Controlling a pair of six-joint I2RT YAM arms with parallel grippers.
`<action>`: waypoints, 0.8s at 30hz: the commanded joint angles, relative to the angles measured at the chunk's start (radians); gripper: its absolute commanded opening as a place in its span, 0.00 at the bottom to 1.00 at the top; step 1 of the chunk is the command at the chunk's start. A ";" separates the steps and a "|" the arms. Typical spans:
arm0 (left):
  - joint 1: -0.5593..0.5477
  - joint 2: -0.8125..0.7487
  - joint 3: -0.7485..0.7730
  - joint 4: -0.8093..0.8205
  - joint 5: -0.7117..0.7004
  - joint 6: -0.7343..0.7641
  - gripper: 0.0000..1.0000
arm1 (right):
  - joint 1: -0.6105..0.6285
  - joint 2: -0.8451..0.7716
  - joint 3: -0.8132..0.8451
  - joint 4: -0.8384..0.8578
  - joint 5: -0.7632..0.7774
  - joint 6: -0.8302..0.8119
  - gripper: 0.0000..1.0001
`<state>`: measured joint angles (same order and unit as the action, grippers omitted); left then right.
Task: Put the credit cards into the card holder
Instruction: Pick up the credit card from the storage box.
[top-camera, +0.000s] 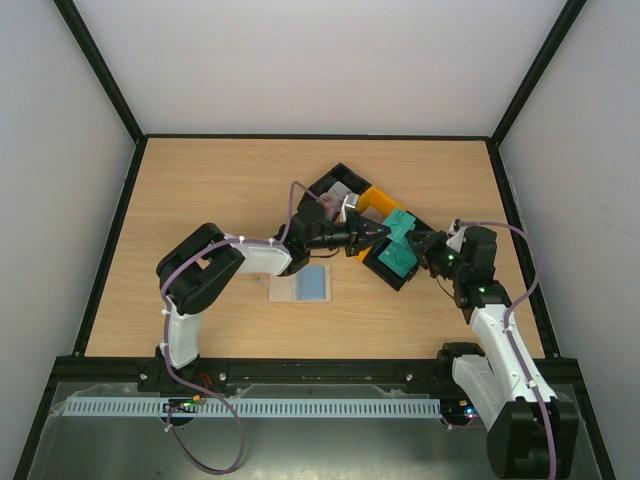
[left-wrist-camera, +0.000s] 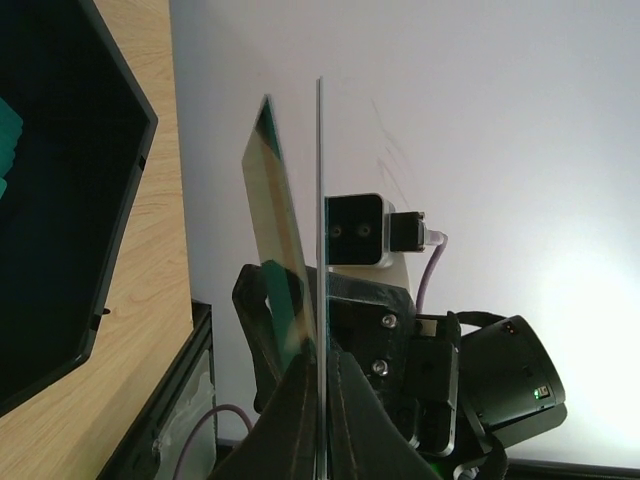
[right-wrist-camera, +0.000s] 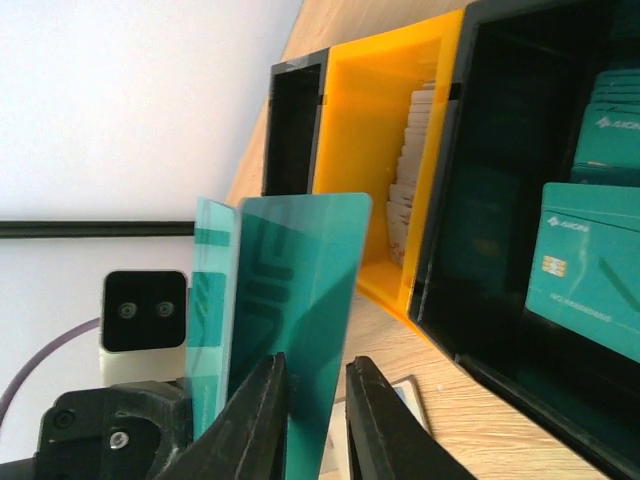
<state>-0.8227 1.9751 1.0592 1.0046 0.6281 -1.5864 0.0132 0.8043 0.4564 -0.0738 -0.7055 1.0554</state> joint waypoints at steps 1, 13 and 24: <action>-0.012 -0.017 0.015 0.087 0.026 -0.011 0.03 | 0.003 -0.011 -0.034 0.139 -0.067 0.076 0.19; -0.033 0.029 0.018 0.099 0.020 -0.063 0.03 | 0.004 -0.071 -0.030 0.109 0.012 0.137 0.02; -0.053 0.103 0.022 0.063 0.015 -0.123 0.05 | 0.004 -0.125 -0.074 -0.062 0.125 0.154 0.02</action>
<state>-0.8593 2.0277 1.0615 1.0569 0.6231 -1.6829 0.0135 0.6926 0.4061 -0.0662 -0.6441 1.2015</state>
